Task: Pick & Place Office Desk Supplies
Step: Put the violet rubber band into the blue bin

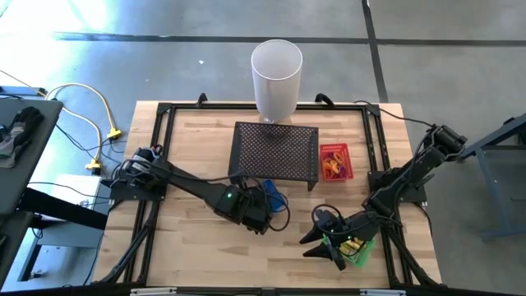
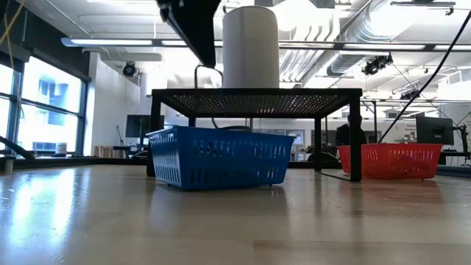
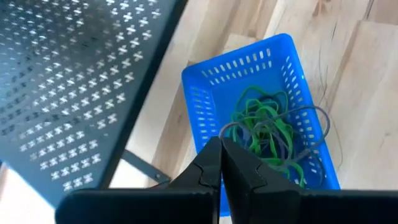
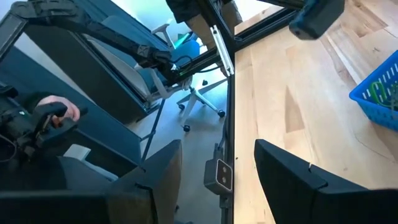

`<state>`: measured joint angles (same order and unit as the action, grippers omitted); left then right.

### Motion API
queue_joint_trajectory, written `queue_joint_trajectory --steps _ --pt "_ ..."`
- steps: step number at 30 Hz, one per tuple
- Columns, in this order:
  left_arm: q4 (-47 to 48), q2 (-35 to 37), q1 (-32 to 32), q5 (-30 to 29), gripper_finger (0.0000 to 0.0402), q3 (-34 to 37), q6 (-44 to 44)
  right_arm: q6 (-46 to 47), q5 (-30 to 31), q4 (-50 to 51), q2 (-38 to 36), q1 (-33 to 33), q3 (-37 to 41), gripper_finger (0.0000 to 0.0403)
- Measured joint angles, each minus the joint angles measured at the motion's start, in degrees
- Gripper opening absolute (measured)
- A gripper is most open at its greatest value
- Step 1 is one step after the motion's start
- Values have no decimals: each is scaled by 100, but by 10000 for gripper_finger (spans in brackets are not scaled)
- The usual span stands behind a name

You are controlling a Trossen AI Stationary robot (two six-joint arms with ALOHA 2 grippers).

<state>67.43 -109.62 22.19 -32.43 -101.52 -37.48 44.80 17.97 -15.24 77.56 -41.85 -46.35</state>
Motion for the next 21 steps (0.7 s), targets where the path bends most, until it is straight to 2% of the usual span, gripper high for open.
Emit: queue_joint_trajectory --steps 4,13,21 --pt "-380 4 -19 1 0 325 70 0 9 24 0 -1 0 190" --pt "-1420 4 -194 503 0 1102 321 0 74 91 0 -2 0 190" --pt "-1481 4 -200 533 0 1183 487 0 75 114 0 0 0 190"
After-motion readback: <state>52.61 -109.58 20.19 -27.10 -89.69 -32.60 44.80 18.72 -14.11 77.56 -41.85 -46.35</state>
